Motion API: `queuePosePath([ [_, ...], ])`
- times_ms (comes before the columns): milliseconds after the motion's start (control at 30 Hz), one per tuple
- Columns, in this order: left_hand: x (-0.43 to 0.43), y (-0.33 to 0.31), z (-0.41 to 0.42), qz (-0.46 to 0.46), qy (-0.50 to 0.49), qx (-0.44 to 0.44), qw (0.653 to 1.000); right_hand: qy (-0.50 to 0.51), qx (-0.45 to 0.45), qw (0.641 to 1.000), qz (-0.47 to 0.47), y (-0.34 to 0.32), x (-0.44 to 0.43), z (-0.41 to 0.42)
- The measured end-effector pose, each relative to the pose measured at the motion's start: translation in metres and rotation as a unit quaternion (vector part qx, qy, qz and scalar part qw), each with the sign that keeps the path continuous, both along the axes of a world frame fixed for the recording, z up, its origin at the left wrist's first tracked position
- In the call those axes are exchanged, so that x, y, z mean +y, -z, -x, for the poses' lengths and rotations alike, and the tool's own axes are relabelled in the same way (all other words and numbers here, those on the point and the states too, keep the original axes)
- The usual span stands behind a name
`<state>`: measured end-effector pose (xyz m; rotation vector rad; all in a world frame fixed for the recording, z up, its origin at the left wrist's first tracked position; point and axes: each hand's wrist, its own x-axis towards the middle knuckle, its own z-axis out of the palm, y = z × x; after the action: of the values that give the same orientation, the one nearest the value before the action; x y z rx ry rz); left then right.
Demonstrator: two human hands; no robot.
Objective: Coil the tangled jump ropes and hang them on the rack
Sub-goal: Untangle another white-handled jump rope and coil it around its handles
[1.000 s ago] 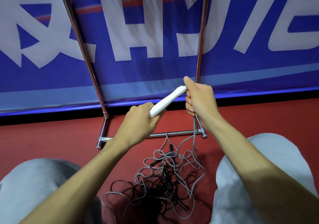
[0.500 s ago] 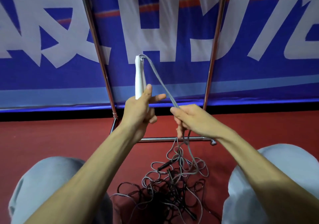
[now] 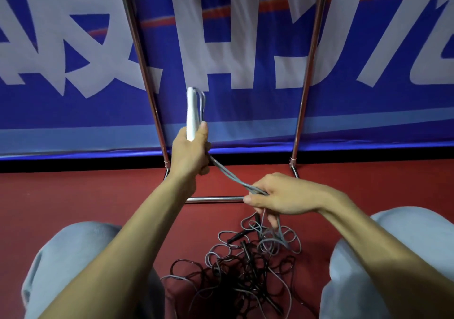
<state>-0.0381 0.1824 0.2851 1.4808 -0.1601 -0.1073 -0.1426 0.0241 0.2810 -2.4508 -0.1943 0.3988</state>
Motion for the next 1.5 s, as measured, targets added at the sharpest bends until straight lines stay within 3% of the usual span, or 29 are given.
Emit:
queuePosePath([
  [67, 0.002, 0.004, -0.002, -0.176, 0.001, -0.101, 0.979, 0.024, -0.053, 0.998, -0.008, -0.006, -0.006, 0.003],
  [133, 0.003, 0.01, 0.001, -0.364, 0.038, -0.177, 0.914, 0.062, -0.121, 0.99, -0.037, -0.011, -0.015, 0.004],
  [233, -0.005, 0.014, 0.01, -0.489, 0.137, -0.189, 0.84, 0.123, -0.214, 0.968, -0.041, -0.013, -0.03, 0.001],
  [367, -0.017, 0.01, 0.026, -0.484, 0.255, -0.205, 0.811, 0.243, -0.291, 0.925, 0.021, -0.014, -0.046, -0.004],
  [533, -0.016, 0.001, 0.038, -0.438, 0.348, -0.22, 0.799, 0.35, -0.278, 0.894, 0.033, -0.018, -0.049, -0.007],
  [633, -0.013, -0.002, 0.041, -0.385, 0.354, -0.208, 0.827, 0.359, -0.235, 0.903, 0.009, -0.02, -0.049, -0.008],
  [700, -0.013, -0.003, 0.042, -0.337, 0.337, -0.18, 0.861, 0.347, -0.197, 0.911, -0.107, -0.02, -0.051, -0.007],
  [800, -0.011, -0.006, 0.041, -0.26, 0.329, -0.145, 0.896, 0.32, -0.149, 0.893, -0.28, -0.014, -0.055, -0.009],
  [1000, -0.009, -0.008, 0.026, -0.159, 0.204, -0.082, 0.962, 0.264, -0.188, 0.92, -0.221, -0.014, -0.041, -0.009],
  [1133, -0.006, -0.005, 0.012, -0.136, 0.107, -0.061, 0.983, 0.152, -0.19, 0.966, -0.083, -0.014, -0.02, 0.0],
  [1200, -0.003, -0.002, 0.006, -0.193, 0.07, -0.108, 0.973, 0.092, -0.194, 0.976, -0.022, -0.015, -0.009, 0.004],
  [1333, -0.001, 0.008, 0.005, -0.358, 0.063, -0.192, 0.911, 0.01, -0.217, 0.975, 0.053, -0.017, -0.003, 0.012],
  [1500, -0.008, 0.007, 0.013, -0.452, 0.074, -0.227, 0.86, 0.058, -0.347, 0.933, 0.078, -0.015, -0.023, 0.01],
])
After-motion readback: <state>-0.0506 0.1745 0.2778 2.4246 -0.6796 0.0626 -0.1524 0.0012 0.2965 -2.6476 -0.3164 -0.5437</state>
